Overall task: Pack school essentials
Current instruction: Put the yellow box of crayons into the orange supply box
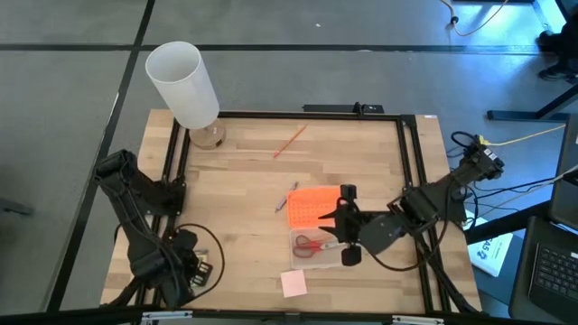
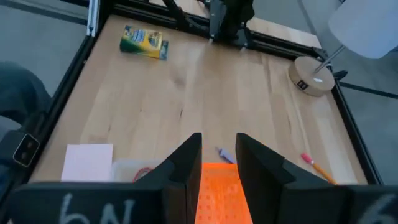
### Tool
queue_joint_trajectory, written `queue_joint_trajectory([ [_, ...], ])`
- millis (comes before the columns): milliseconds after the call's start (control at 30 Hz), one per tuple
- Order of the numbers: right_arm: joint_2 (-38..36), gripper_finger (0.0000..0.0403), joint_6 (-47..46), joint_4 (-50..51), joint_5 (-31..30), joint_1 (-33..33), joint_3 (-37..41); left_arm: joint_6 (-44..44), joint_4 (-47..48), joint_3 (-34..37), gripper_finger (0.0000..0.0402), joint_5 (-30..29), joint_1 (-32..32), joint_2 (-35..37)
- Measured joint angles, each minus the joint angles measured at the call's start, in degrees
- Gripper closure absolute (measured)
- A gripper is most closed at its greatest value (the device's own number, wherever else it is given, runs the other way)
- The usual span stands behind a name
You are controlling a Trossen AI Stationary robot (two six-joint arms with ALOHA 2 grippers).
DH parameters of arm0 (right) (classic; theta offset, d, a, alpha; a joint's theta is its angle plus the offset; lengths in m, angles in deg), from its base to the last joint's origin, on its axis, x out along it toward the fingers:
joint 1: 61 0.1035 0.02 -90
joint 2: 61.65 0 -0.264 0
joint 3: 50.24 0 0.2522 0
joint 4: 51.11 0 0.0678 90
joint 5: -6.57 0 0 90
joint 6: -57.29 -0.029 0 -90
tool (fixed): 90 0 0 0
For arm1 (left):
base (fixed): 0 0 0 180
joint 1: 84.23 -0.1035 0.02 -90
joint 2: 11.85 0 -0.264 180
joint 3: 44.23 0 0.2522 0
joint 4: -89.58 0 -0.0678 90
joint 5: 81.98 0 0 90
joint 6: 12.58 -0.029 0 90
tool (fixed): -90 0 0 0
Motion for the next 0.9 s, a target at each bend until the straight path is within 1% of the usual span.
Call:
queue_joint_trajectory([
  [167, 0.0, 0.0302, 2.9, -1.0, 13.2, -2.0, 0.0, -0.9, -0.1, 0.8, 0.0315, 0.0, 0.0, 0.0],
  [300, 0.0, 0.0302, 6.3, -2.9, 21.0, -3.8, 0.0, -1.0, -0.2, 1.0, 0.0315, 0.0, 0.0, 0.0],
  [367, 0.0, 0.0302, 6.8, -3.0, 22.2, -4.8, 0.0, -1.0, -0.2, 1.0, 0.0315, 0.0, 0.0, 0.0],
  [567, 0.0, 0.0302, 6.8, -2.6, 22.2, -6.5, 0.0, -1.0, -1.2, 1.0, 0.0315, 0.0, 0.0, 0.0],
  [733, 0.0, 0.0302, 4.1, -2.5, 22.2, -6.6, 0.0, -1.0, -2.3, 1.0, 0.0315, 0.0, 0.0, 0.0],
  [900, 0.0, 0.0302, 4.1, -2.5, 22.2, -6.6, 0.0, -0.9, -2.6, 1.0, 0.0315, 0.0, 0.0, 0.0],
])
